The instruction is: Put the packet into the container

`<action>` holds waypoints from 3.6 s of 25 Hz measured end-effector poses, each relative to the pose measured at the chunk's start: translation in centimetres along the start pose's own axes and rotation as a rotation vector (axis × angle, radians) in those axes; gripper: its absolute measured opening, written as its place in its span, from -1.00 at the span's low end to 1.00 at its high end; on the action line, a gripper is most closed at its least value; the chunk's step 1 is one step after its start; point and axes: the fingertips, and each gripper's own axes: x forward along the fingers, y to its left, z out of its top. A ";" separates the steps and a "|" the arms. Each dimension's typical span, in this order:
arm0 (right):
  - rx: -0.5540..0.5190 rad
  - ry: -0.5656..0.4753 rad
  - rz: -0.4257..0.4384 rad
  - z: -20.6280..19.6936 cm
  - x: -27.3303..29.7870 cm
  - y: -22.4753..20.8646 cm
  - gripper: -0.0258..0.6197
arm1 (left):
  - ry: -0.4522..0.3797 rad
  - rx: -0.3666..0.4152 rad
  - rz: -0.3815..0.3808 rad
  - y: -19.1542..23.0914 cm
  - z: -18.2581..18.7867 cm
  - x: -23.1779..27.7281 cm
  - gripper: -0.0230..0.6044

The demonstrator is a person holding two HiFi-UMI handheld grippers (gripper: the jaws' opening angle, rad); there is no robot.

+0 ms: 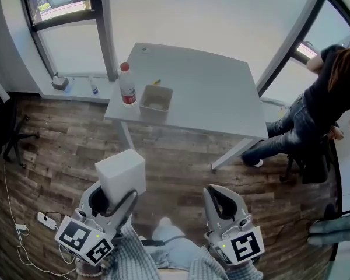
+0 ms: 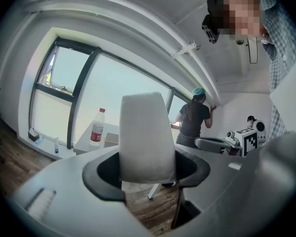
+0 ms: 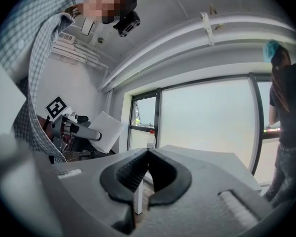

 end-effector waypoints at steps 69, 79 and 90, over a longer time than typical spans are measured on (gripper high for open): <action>0.020 0.074 -0.139 -1.0 17.0 -15.2 -0.93 | 0.122 0.001 -0.147 10.0 6.2 22.8 -0.06; 0.016 0.083 -0.120 -0.7 20.1 -14.7 -0.93 | 0.143 -0.011 -0.167 11.5 6.5 24.0 -0.06; 0.023 0.081 -0.001 -0.6 22.6 -15.8 -0.93 | 0.141 -0.034 -0.092 12.0 6.6 24.8 -0.06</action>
